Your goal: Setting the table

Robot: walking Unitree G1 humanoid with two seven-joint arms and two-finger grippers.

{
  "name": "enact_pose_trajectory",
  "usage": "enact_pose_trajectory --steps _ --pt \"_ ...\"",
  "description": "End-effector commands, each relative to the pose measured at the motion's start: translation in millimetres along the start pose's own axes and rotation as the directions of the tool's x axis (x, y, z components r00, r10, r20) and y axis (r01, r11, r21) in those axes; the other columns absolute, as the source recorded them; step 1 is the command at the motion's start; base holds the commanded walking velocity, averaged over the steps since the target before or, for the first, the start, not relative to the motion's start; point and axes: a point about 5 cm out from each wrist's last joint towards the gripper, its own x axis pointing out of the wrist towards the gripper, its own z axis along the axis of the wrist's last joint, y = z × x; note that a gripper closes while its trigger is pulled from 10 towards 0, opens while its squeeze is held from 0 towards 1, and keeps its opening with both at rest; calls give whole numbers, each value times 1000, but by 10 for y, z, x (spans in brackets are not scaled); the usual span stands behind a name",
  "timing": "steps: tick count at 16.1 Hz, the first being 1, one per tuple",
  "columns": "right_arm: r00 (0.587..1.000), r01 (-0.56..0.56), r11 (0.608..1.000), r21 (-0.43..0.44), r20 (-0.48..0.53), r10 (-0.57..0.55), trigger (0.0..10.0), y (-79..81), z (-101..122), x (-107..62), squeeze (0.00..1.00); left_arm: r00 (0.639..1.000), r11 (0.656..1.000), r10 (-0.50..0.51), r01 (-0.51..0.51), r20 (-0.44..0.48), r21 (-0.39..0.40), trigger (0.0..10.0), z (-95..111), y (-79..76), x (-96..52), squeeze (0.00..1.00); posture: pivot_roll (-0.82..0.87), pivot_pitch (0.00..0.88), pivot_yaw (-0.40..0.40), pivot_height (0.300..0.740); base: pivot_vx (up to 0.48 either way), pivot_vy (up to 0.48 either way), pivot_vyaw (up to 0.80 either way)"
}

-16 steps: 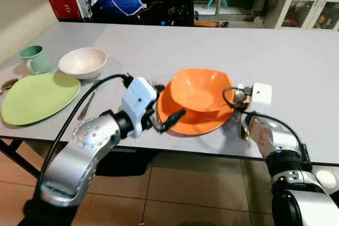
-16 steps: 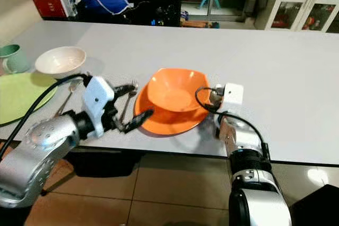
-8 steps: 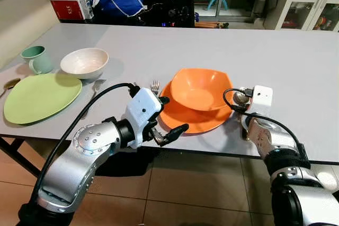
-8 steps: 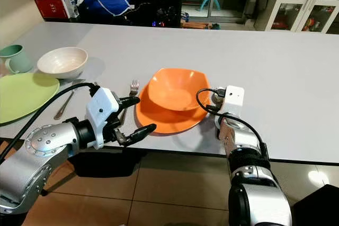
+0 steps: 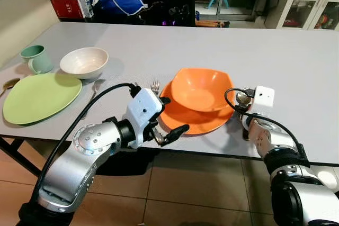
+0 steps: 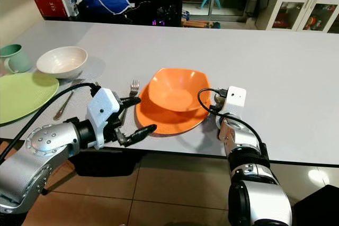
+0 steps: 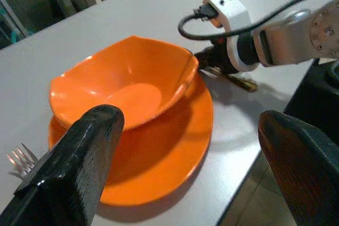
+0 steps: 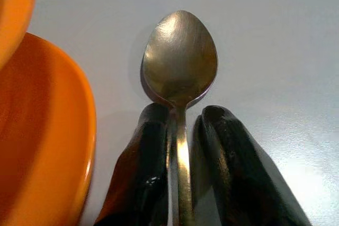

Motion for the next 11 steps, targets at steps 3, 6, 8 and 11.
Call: enact_pose_trajectory --steps 3,6,8,11 --pt "988 1 998 58 152 -10 10000 -12 385 -58 0 989 991 130 -132 67 32 10000 116 142 44 0 -9 0 45 740 0 0 0" --pt "972 10 999 50 236 -21 10000 -41 555 -203 0 977 977 206 -208 55 36 10000 102 203 85 0 -22 0 52 740 0 0 0" --pt "950 11 1000 -8 313 -8 10000 -3 695 -360 0 933 934 355 -357 68 28 10000 110 335 119 0 -20 0 49 740 0 0 0" --pt "884 -86 996 5 461 74 10000 195 914 -709 0 835 835 550 -550 26 -19 10000 38 498 69 0 -18 0 43 740 0 0 0"
